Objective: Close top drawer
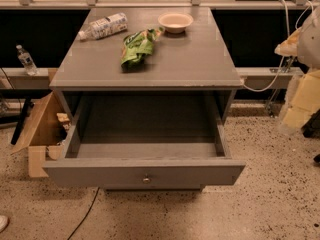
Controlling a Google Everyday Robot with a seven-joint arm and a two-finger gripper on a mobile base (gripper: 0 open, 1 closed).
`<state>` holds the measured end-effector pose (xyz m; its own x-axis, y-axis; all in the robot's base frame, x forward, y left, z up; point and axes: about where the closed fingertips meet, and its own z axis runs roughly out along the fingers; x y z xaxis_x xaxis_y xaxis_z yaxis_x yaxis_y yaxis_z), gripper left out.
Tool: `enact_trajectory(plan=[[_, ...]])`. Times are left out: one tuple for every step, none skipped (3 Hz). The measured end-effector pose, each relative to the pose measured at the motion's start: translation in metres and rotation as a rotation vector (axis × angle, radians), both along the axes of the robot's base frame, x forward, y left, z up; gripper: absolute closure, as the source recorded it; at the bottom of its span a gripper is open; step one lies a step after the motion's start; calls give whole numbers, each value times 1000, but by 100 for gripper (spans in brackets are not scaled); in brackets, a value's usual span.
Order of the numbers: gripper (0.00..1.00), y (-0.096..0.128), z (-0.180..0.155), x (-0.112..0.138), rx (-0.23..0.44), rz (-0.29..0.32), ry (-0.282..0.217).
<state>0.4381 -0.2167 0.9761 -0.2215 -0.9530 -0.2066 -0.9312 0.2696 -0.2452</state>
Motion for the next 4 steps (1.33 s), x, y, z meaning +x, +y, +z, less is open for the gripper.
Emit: enact_trajectory(plan=[[0,0,0,0,0,0,0],[0,8,-36,-6,26,-70,70],[0,31,-92,-18,74,-175,157],[0,56,-156,-29,123,-273,199]])
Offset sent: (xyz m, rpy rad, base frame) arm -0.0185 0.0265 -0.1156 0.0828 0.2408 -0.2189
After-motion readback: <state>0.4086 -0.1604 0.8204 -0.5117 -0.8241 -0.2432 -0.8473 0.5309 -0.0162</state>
